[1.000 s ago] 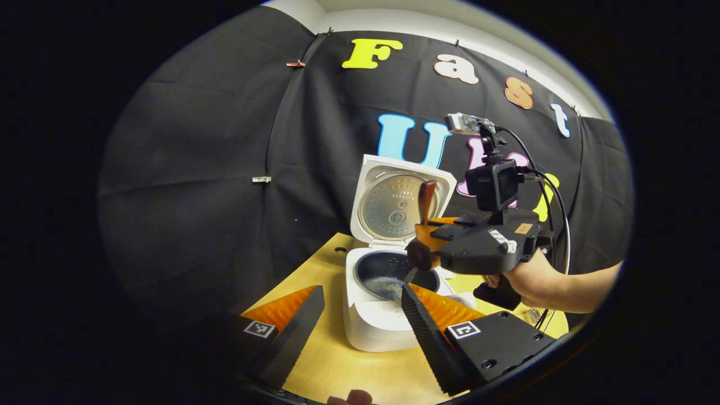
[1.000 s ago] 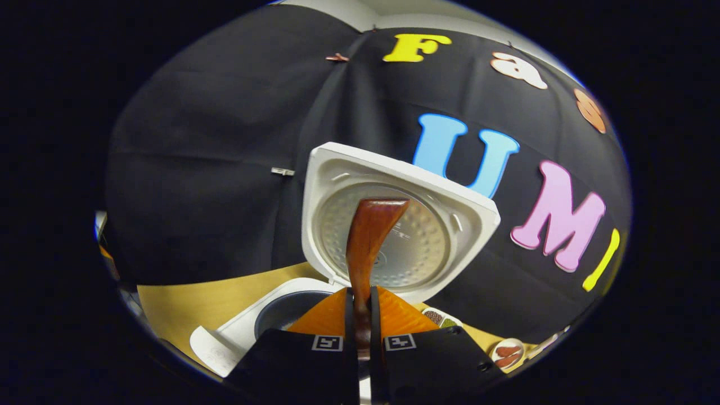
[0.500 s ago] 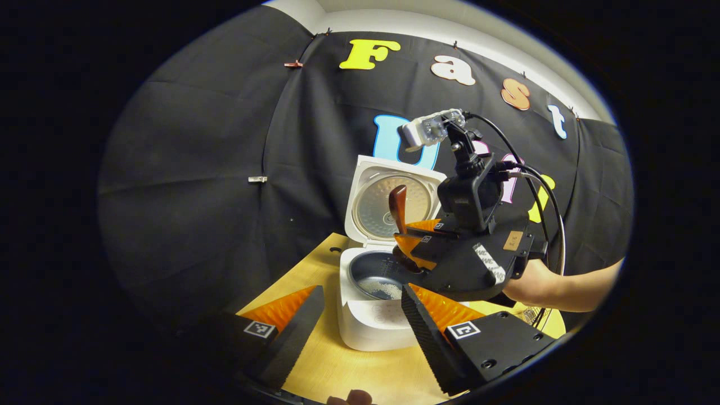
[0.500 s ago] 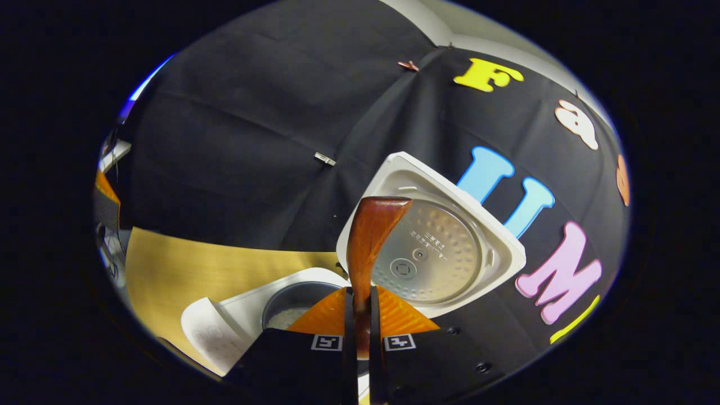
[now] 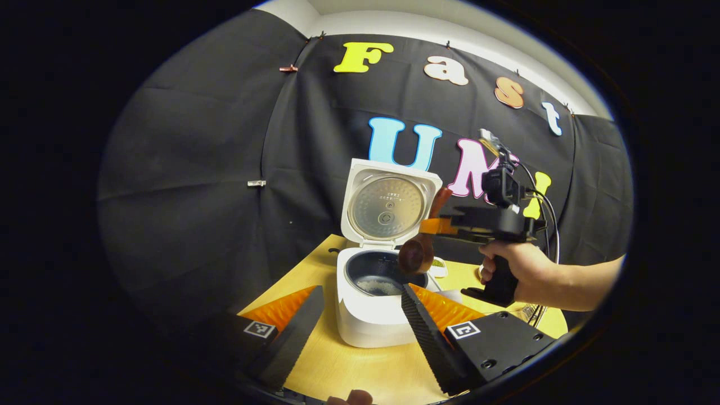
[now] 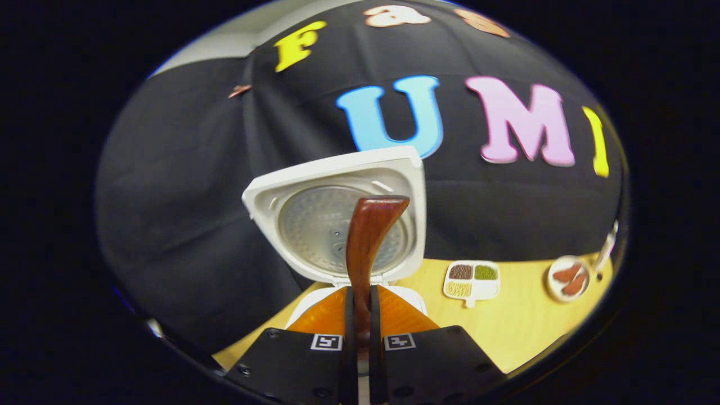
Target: Close the left gripper, press the button to open the rice cooker; take a wooden spoon from the chopstick holder with the right hand, scoop a spoonful of rice and pour it into the rice cooker, then put the wooden spoon back into the chopstick holder.
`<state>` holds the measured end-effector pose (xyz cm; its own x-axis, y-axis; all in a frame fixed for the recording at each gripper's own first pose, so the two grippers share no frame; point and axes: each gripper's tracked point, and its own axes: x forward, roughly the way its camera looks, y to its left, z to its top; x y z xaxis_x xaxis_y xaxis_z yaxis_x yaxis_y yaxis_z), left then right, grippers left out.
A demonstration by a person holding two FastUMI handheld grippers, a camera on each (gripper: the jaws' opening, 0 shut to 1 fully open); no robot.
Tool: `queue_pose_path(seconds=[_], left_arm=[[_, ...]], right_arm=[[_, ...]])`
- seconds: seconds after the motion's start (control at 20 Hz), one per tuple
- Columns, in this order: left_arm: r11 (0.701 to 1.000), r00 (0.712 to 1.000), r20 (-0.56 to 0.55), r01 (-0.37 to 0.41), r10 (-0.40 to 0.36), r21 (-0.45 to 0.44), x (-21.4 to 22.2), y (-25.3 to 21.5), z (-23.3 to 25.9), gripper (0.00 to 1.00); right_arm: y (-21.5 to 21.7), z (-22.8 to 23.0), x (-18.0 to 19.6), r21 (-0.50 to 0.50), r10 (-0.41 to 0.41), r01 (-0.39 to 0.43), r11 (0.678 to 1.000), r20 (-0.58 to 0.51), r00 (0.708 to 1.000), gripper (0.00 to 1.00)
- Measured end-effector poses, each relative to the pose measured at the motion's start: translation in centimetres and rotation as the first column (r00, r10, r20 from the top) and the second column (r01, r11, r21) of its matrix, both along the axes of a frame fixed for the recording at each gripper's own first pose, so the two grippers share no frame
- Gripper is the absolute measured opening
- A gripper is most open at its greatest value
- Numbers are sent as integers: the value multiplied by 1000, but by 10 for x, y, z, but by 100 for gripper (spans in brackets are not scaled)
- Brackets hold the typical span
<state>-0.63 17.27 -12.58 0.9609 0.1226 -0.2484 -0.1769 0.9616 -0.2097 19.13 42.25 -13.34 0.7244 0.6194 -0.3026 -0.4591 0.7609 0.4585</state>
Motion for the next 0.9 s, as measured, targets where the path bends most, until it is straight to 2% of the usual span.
queue_pose_path(seconds=[0.05,0.15,0.35,0.4,0.65,0.9], left_arm=[[1000,1000,1,3,-3,-2,-2,-3,2,95],[1000,1000,2,7,-7,-1,-5,-11,4,95],[999,1000,3,27,-27,22,-9,-28,10,95],[999,999,2,35,-35,32,-10,-35,11,95],[995,996,7,91,-91,49,-12,-74,20,95],[988,988,24,151,-152,35,-7,-127,27,95]], right_arm=[[-9,5,2,81,-29,33,996,-54,998,12],[-32,16,4,225,-72,104,969,-145,987,12],[-86,30,-4,450,-95,225,864,-294,951,12],[-103,31,-6,473,-101,241,847,-302,948,12],[-207,39,-16,503,-164,292,814,-282,945,12],[-333,46,-21,533,-288,390,751,-267,919,12]])
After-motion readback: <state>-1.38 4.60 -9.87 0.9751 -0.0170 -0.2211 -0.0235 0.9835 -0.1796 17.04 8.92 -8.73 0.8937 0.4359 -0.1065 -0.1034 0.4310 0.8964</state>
